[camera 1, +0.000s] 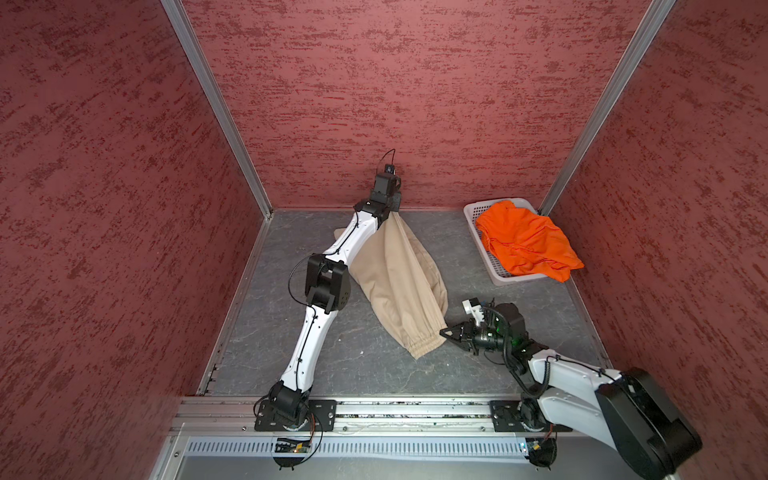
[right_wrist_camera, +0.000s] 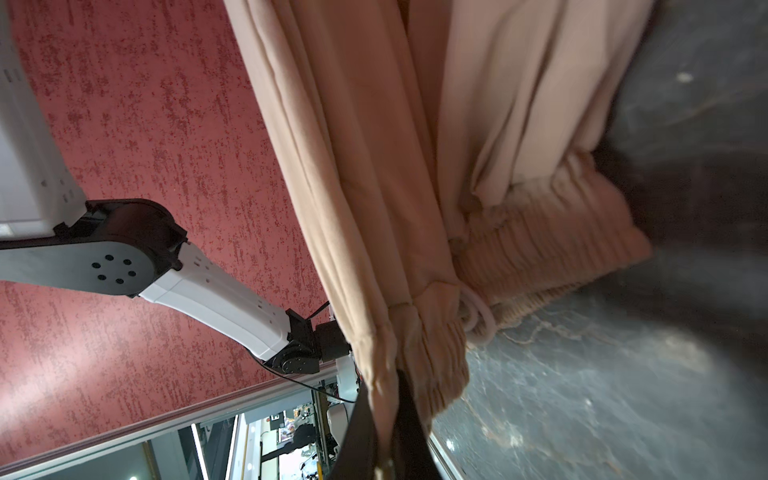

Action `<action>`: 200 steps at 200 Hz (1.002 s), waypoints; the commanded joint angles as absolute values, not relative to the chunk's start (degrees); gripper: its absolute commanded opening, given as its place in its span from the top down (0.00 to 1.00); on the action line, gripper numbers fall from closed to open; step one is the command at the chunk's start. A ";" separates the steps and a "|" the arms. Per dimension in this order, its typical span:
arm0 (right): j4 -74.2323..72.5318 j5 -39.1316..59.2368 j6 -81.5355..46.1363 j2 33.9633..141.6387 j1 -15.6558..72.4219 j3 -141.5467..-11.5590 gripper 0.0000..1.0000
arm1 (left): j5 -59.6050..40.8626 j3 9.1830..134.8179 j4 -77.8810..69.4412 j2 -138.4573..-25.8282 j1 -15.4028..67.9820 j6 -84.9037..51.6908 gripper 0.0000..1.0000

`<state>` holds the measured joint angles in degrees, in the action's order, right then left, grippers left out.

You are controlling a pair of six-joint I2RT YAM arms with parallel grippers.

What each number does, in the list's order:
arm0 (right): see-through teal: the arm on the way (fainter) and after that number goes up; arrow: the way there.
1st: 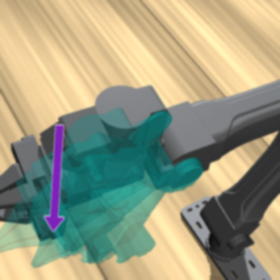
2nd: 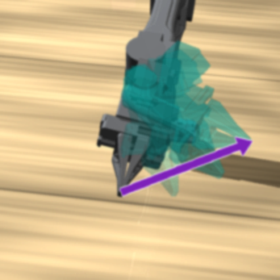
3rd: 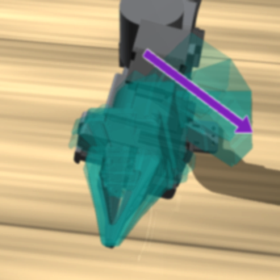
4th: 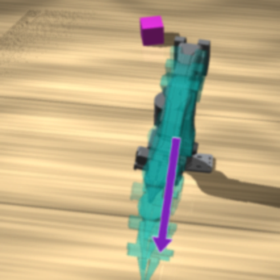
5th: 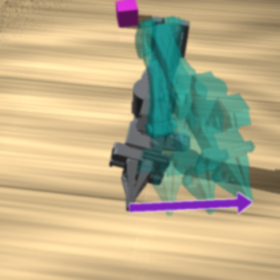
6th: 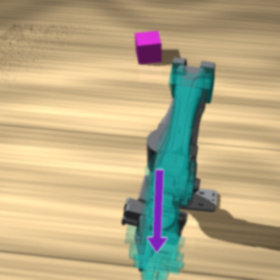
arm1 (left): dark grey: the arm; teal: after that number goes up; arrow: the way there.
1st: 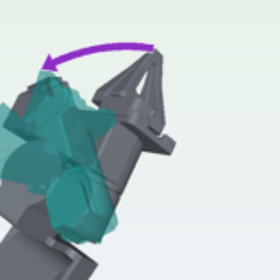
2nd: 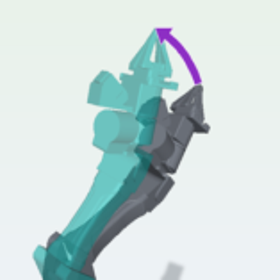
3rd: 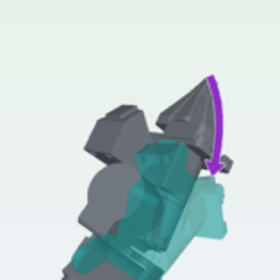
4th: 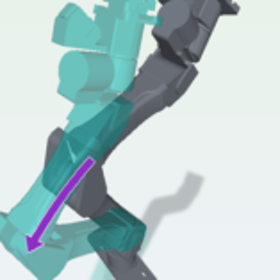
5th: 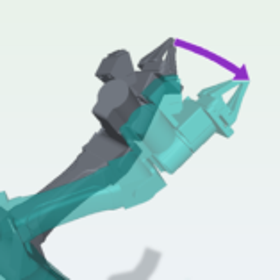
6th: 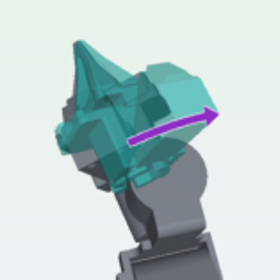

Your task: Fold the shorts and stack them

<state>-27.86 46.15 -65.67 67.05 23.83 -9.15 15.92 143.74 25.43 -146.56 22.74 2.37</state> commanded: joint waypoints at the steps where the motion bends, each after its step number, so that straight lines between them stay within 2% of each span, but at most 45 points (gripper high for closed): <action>1: -29.48 50.19 -68.47 71.15 23.17 -8.43 1.00 | 19.51 146.60 17.94 -148.28 21.95 3.35 1.00; 85: -27.64 45.47 -67.33 76.52 18.73 -11.06 1.00 | 17.72 147.01 13.18 -154.15 23.59 3.20 1.00; 98: -27.85 45.01 -67.14 76.98 18.21 -11.62 0.92 | 17.42 147.62 12.80 -155.21 23.85 3.34 1.00; 120: -27.91 43.76 -67.13 77.45 17.63 -12.60 0.71 | 16.80 148.62 13.09 -156.70 24.17 3.35 0.80; 142: -23.67 42.28 -66.49 75.30 17.23 -14.35 0.54 | 15.71 148.74 13.70 -155.84 24.43 3.60 0.61; 159: -11.23 38.62 -61.94 70.15 17.14 -18.54 0.50 | 14.67 148.69 14.21 -153.58 24.47 4.65 0.44; 173: 4.01 31.84 -54.63 65.40 17.14 -24.71 0.49 | 14.27 148.64 15.33 -150.83 24.36 5.55 0.35; 186: 16.33 24.28 -48.49 61.48 17.09 -30.66 0.49 | 13.30 148.05 18.56 -147.46 24.19 5.48 0.32; 200: 23.18 19.17 -43.55 59.37 17.29 -36.39 0.49 | 10.87 144.26 21.55 -142.19 24.05 4.77 0.31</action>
